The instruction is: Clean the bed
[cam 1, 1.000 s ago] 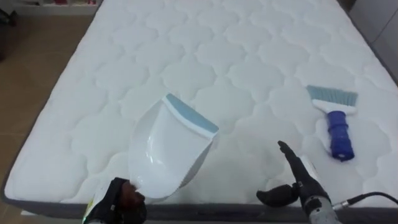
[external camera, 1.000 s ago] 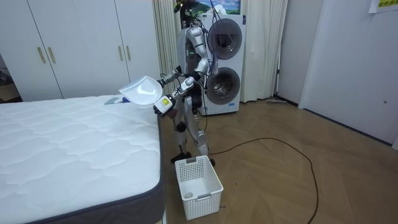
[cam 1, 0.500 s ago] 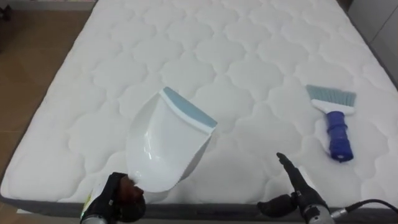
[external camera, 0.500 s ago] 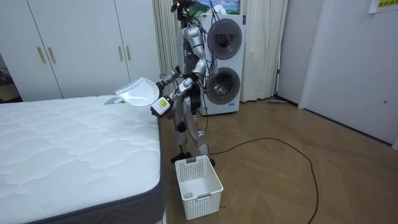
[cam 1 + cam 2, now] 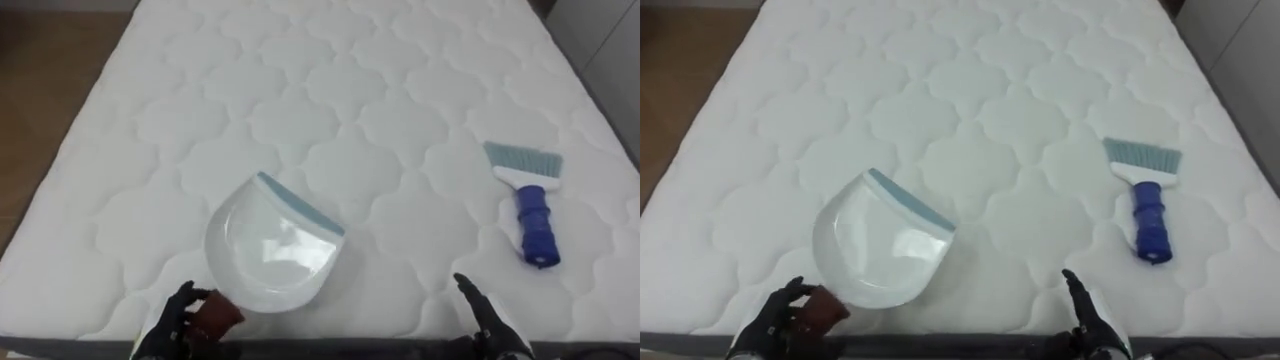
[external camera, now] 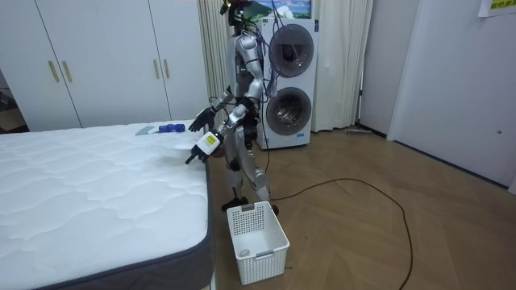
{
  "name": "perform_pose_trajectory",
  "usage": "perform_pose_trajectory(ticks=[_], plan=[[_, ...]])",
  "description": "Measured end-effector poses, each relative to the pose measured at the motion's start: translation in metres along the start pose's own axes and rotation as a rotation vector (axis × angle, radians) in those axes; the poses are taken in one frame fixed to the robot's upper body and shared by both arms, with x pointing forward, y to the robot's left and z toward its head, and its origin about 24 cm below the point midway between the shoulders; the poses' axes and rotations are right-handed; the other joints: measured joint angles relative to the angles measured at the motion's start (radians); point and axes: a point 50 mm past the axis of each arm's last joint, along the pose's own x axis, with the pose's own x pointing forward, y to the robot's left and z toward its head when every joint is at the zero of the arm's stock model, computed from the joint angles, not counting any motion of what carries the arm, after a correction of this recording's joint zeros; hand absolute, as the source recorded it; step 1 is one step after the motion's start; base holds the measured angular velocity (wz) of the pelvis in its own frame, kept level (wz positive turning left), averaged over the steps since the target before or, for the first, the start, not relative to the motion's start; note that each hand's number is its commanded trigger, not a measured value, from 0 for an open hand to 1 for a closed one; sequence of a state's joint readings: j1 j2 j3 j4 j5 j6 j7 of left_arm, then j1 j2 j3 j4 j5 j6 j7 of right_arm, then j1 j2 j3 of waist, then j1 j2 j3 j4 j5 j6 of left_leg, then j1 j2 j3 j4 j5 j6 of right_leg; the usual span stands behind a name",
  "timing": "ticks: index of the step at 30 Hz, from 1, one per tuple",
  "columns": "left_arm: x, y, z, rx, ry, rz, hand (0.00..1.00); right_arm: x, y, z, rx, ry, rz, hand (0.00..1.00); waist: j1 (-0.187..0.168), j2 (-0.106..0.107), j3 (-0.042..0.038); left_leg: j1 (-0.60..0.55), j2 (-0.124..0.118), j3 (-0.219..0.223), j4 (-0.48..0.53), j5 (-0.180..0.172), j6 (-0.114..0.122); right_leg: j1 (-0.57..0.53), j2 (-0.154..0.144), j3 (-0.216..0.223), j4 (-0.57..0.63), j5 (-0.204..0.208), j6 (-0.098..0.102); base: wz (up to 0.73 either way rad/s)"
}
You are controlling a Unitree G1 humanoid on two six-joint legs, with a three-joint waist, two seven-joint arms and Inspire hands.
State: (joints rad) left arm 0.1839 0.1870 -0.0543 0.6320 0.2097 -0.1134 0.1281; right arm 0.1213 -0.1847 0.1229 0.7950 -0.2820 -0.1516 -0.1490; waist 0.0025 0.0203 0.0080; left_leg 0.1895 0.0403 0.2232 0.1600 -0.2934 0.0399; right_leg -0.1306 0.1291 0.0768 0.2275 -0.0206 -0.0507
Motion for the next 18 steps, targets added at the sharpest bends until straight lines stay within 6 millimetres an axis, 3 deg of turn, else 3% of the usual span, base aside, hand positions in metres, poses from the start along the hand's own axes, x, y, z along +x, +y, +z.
perform_pose_trajectory(ticks=[6, 11, 18], plan=[[-0.002, 0.008, -0.012, -0.098, 0.058, 0.089, 0.0, -0.003, 0.005, -0.013, 0.038, 0.068, 0.018, 0.0, 0.0, 0.001, -0.0006, 0.0, 0.01, 0.02, -0.016, -0.008, -0.014, -0.001, 0.009, -0.004, -0.007, 0.013, -0.008, -0.01], [-0.005, 0.008, -0.022, -0.137, 0.108, 0.152, 0.0, -0.003, 0.006, -0.017, 0.046, 0.084, 0.018, 0.0, -0.001, 0.009, -0.0121, 0.008, 0.016, 0.022, -0.008, -0.009, -0.022, 0.004, 0.019, -0.011, -0.008, 0.012, -0.018, -0.06], [-0.012, 0.006, -0.047, -0.179, 0.225, 0.161, 0.0, -0.009, 0.012, -0.036, 0.064, 0.178, 0.033, 0.0, 0.004, 0.005, -0.0096, 0.032, 0.017, 0.023, -0.021, -0.011, -0.025, 0.023, 0.023, -0.003, -0.007, 0.011, -0.019, -0.02]])
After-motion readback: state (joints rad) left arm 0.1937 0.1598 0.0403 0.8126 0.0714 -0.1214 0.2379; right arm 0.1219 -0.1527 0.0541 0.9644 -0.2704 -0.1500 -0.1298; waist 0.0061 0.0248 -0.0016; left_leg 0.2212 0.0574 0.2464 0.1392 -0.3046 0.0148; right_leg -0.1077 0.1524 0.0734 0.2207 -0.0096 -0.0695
